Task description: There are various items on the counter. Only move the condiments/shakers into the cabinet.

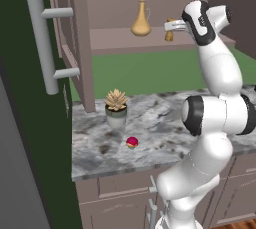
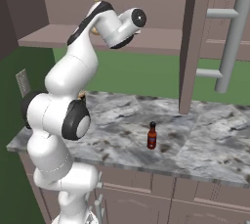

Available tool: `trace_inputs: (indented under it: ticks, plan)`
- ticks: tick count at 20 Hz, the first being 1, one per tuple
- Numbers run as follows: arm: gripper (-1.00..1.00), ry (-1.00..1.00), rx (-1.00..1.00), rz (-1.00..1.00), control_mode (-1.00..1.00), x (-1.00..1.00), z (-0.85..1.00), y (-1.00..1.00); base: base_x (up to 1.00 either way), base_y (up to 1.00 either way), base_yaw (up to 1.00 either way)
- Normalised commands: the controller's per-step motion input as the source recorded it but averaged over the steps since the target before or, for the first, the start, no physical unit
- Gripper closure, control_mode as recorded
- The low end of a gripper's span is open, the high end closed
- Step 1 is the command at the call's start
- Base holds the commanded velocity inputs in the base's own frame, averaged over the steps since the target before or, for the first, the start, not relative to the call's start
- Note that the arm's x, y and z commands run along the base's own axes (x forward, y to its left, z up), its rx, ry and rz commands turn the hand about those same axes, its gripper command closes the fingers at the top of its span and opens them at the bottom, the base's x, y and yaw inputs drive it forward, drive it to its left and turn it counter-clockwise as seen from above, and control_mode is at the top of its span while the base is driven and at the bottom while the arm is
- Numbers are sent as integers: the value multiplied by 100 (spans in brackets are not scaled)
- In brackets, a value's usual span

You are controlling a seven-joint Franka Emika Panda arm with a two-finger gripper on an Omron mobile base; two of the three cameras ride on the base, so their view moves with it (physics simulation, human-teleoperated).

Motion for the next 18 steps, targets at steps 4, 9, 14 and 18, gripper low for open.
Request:
trace_inputs:
  ticks: [4,9,14,18]
  plan:
    - [100,-2,-1,0,-100,1,0,1,0,0,0]
    - [100,-13,-5,0,-100,11,0,5,0,0,0]
    - [100,-6,-8,0,-100,18,-6,7,0,0,0]
    - [100,0,-7,0,-100,16,-3,5,0,0,0]
